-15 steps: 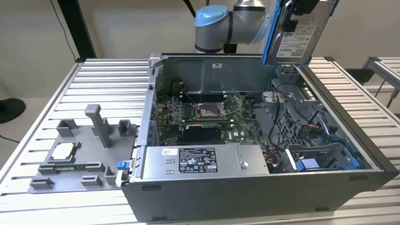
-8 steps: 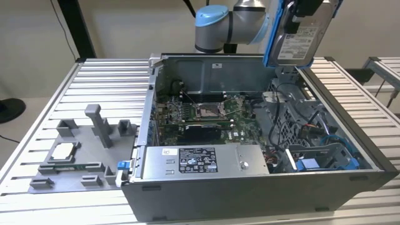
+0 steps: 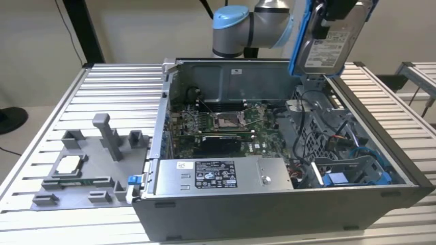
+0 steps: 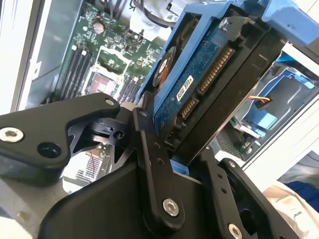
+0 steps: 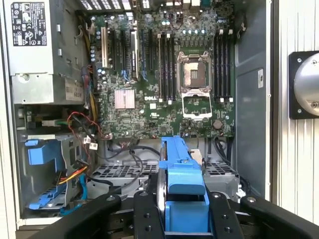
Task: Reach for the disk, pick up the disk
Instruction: 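Pick up the disk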
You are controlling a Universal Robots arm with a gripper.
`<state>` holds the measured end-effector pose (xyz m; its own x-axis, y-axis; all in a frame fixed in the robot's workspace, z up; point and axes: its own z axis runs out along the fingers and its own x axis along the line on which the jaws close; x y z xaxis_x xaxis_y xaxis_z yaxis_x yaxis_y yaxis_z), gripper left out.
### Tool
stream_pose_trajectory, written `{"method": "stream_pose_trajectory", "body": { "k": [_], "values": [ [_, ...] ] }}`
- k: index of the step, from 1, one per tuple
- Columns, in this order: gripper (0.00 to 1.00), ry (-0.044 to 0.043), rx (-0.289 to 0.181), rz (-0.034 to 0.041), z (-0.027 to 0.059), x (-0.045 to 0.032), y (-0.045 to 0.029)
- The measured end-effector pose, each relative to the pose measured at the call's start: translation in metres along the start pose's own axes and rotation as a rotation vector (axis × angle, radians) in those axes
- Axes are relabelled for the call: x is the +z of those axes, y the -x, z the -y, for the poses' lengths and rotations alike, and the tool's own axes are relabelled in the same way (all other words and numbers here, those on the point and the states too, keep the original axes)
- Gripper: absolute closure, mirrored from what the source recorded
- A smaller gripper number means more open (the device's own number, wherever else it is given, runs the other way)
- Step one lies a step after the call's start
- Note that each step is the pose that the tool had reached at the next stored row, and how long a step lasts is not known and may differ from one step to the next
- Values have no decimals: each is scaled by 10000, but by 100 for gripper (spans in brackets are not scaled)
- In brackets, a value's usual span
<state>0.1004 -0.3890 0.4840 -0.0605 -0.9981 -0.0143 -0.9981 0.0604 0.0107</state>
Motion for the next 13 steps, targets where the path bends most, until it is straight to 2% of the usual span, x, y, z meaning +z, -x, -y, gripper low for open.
{"method": "stream_pose_trajectory", "body": {
  "k": [7, 13],
  "values": [
    [100, 0, -1, 0, 6, -1, -98],
    [100, 1, 0, 0, 13, -3, -210]
  ]
}}
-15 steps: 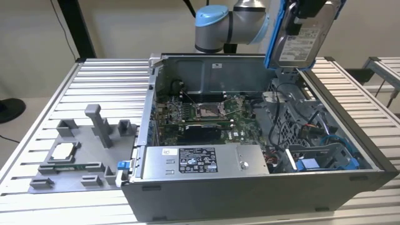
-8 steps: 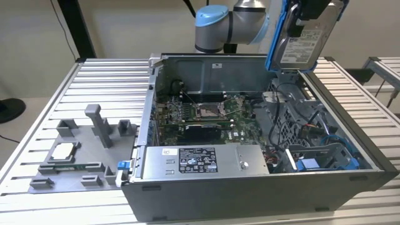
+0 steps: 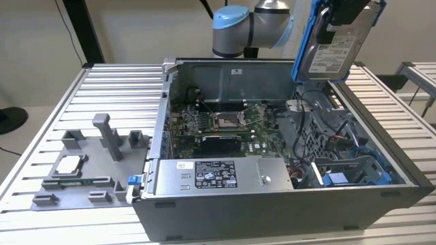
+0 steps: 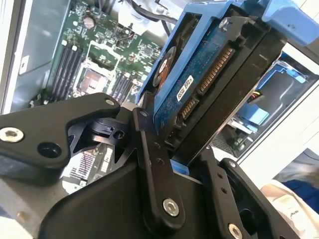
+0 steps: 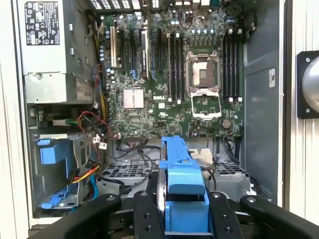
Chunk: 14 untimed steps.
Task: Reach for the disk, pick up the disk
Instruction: 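Pick up the disk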
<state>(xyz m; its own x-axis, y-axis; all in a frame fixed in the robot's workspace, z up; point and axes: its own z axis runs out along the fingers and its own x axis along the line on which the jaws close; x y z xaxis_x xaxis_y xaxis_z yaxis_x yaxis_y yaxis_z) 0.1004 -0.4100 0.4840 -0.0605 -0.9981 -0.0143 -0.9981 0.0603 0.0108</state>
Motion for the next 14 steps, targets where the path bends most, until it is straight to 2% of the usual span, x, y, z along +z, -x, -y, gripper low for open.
{"method": "stream_pose_trajectory", "body": {
  "k": [14],
  "values": [
    [100, 1, 0, 0, 16, -4, -272]
  ]
}}
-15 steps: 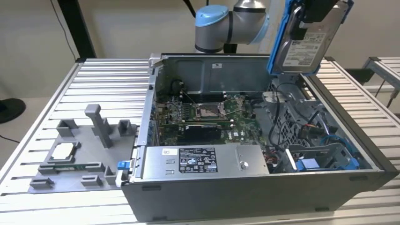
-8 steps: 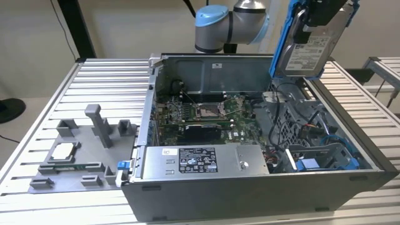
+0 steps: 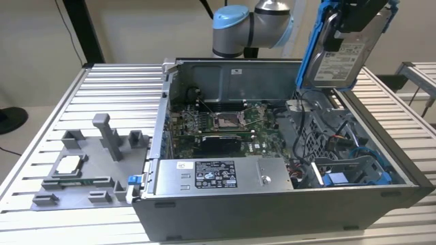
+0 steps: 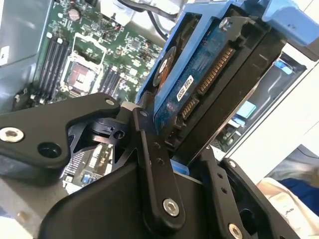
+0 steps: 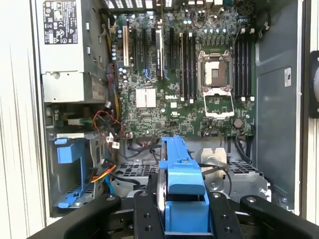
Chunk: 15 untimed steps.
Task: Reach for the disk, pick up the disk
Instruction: 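Pick up the disk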
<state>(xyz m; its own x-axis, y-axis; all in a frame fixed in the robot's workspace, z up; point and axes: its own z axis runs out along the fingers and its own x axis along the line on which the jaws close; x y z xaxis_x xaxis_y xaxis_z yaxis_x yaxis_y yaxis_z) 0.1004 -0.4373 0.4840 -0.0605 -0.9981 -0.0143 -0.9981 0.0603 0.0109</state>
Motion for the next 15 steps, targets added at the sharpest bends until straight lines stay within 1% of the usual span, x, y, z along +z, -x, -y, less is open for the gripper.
{"method": "stream_pose_trajectory", "body": {
  "k": [15],
  "values": [
    [100, 1, 0, 1, 18, -4, -307]
  ]
}}
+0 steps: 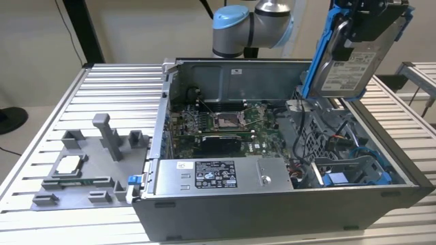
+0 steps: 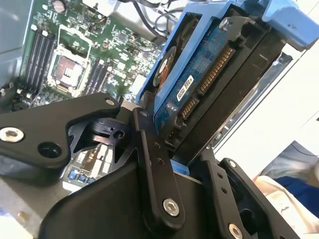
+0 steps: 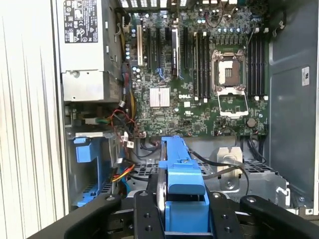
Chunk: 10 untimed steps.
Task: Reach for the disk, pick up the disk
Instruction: 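Pick up the disk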
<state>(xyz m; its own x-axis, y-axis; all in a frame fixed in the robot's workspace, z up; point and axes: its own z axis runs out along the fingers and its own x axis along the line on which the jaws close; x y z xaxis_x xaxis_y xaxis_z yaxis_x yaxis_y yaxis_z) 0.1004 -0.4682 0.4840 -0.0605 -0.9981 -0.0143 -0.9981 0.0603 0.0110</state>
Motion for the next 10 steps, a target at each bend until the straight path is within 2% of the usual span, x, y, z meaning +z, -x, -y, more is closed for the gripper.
{"method": "stream_pose_trajectory", "body": {
  "k": [10],
  "values": [
    [100, 1, 0, 0, 12, -3, -205]
  ]
}}
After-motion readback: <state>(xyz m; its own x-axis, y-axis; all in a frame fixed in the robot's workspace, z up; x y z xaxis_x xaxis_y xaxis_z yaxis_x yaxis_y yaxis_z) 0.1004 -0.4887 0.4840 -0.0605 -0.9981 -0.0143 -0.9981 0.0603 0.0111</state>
